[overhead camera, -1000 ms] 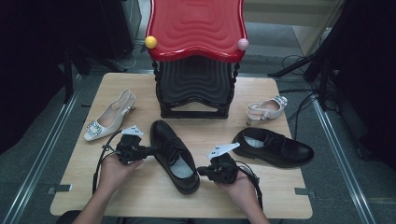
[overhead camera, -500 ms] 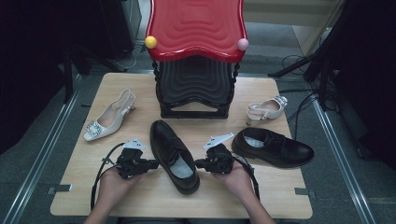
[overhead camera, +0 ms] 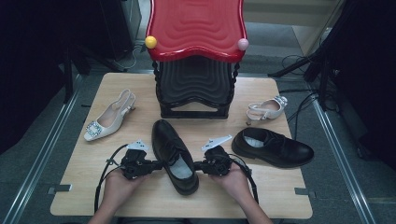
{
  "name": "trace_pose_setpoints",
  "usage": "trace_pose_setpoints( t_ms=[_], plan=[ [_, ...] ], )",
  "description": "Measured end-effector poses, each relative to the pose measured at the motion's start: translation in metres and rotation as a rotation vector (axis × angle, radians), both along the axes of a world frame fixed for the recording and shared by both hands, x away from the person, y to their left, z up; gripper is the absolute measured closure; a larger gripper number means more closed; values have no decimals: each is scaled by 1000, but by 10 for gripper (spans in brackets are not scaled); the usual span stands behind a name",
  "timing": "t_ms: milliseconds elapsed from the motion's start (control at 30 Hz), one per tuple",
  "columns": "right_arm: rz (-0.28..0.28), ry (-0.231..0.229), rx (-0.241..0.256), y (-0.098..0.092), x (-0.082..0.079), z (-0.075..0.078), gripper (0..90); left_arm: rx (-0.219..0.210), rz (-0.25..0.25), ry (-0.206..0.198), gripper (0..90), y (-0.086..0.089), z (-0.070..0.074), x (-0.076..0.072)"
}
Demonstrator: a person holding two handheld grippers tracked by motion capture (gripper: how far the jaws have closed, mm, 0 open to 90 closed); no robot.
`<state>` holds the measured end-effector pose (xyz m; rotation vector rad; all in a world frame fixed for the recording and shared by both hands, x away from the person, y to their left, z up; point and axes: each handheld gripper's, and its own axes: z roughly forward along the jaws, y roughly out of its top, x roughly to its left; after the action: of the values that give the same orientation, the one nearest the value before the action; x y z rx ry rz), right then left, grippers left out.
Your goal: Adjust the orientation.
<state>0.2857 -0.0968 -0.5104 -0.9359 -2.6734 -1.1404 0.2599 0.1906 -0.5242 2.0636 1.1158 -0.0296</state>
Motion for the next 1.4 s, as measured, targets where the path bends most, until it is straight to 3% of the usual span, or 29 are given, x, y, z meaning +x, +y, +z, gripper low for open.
trace_pose_setpoints(
  t_ms=[67,133,200,233,367,567,667,767,867,967,1133,1400],
  plan=[
    [-12,44,42,-4,0,-4,900,-9,1,0,871,-1,-1,3],
    [-17,55,56,-6,-3,-6,900,-17,4,0,881,-3,-1,7],
    [-12,26,15,-3,-7,-7,900,-28,4,2,887,-6,-2,10],
    [-5,-17,-47,4,-14,-10,900,-31,3,3,893,-7,-2,12],
    [-16,-54,-65,7,-19,-9,900,-24,6,-6,891,-10,-2,19],
    [-25,-29,-37,4,-17,-11,862,-14,-31,12,867,-8,0,26],
    [-9,-25,-37,-1,-14,-12,797,9,-49,22,807,-3,1,30],
    [-22,-28,-33,-10,-13,-10,733,12,-46,57,656,2,4,29],
    [-32,-16,14,-22,-10,-6,657,42,-66,18,571,4,8,24],
    [-47,-56,30,-32,-10,2,653,41,-57,-5,504,9,10,23],
    [-91,-88,46,-50,-6,20,626,36,-39,16,471,16,8,23],
    [-148,-29,37,-72,15,29,618,55,-39,19,464,18,5,18]
  ],
)
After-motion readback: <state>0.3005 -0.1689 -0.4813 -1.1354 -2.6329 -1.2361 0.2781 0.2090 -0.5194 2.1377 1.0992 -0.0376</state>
